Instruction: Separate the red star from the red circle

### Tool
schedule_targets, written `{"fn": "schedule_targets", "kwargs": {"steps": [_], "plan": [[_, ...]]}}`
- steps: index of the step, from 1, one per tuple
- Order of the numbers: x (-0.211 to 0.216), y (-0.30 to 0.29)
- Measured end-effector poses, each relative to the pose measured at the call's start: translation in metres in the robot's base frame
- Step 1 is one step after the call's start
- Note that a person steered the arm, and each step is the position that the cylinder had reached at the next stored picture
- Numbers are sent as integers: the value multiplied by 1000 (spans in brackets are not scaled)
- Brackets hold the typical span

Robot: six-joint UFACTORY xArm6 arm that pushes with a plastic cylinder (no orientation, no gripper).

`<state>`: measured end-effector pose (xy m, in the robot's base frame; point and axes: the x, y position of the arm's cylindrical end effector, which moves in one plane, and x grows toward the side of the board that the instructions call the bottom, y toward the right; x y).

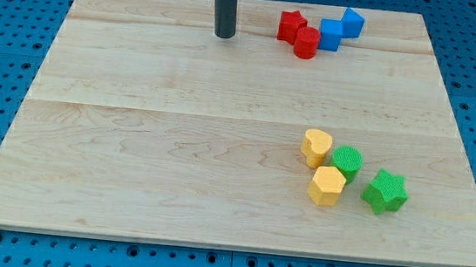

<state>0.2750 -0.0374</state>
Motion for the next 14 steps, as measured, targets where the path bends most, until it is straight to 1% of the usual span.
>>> {"fn": "schedule_targets", "kwargs": {"steps": [1,2,3,4,5,6,7,8,9,10,11,12,13,14], "plan": [[34,6],[73,56],[66,164],[38,261],[-51,274],[-83,240],[-66,148],[-38,156],[-80,179],[-83,204],[-48,258],[-43,196],[-44,50],[-44,-25]]}}
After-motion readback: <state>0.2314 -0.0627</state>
